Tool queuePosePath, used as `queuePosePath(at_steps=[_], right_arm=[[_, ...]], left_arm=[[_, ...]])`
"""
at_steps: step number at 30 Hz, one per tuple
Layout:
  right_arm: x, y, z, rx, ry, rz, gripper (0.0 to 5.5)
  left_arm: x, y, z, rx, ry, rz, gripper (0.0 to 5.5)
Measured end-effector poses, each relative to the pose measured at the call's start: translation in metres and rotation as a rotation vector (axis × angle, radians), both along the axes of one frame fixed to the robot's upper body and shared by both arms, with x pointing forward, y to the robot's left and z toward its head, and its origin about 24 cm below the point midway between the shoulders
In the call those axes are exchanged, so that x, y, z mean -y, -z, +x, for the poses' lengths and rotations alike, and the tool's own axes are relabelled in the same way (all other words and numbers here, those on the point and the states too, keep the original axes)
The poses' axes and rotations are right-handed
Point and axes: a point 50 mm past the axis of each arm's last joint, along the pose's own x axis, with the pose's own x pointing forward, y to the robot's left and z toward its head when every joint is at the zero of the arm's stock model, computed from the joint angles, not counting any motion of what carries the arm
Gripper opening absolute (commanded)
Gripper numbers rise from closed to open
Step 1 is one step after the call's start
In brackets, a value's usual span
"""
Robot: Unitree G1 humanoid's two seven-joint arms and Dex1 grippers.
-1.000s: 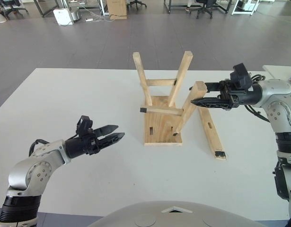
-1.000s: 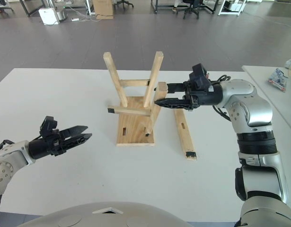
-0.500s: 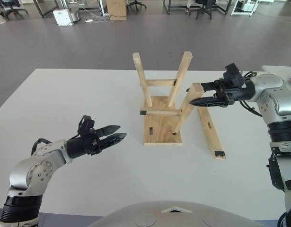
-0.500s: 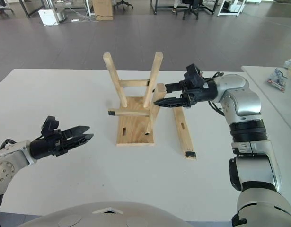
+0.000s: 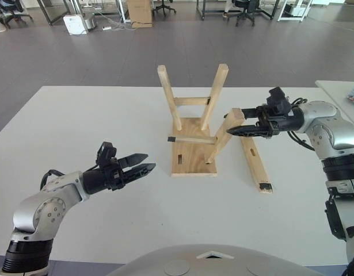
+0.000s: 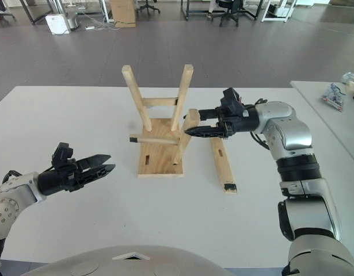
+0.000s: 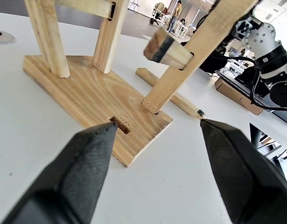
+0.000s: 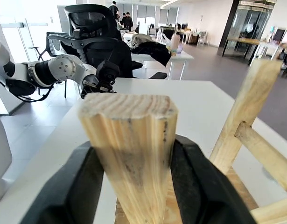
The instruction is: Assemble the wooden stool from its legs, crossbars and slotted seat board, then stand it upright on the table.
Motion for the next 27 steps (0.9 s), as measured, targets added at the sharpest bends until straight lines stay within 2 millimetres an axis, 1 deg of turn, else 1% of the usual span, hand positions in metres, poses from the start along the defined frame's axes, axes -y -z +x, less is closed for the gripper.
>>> queuePosePath(at_steps=[5, 13, 16, 18, 19, 20, 21, 22, 25, 27], right_arm=[[0.000, -0.001, 0.001, -0.009, -0.009, -0.025, 2.03], [-0.003, -0.004, -0.002, 0.031, 0.002, -0.043, 2.03], [-0.009, -0.006, -0.004, 0.035, -0.001, -0.061, 2.03], [-0.012, -0.007, -0.004, 0.001, 0.004, -0.076, 2.03], [-0.013, -0.009, -0.004, -0.019, 0.004, -0.089, 2.40], [-0.013, -0.009, -0.004, -0.038, 0.003, -0.100, 2.57], [-0.014, 0.002, -0.007, -0.131, -0.008, -0.142, 2.88], [-0.016, 0.015, -0.010, -0.217, -0.011, -0.172, 2.99], [-0.020, 0.046, -0.019, -0.379, -0.010, -0.239, 3.65], [-0.014, 0.072, -0.026, -0.492, 0.032, -0.312, 4.00]], left_arm=[[0.002, 0.001, -0.001, -0.001, -0.007, -0.014, 3.31], [0.004, 0.004, -0.006, -0.014, -0.007, -0.020, 3.31], [0.005, 0.005, -0.006, -0.013, -0.007, -0.027, 3.31], [0.006, 0.005, -0.007, -0.013, -0.008, -0.034, 3.31], [0.006, 0.005, -0.007, -0.013, -0.009, -0.035, 3.31], [0.006, 0.005, -0.007, -0.013, -0.009, -0.035, 3.31], [0.006, 0.006, -0.007, -0.012, -0.010, -0.036, 3.31], [0.006, 0.005, -0.007, -0.007, -0.012, -0.036, 3.31], [0.007, 0.007, -0.007, -0.009, -0.010, -0.033, 3.31], [0.007, 0.008, -0.008, -0.012, -0.013, -0.033, 3.31]])
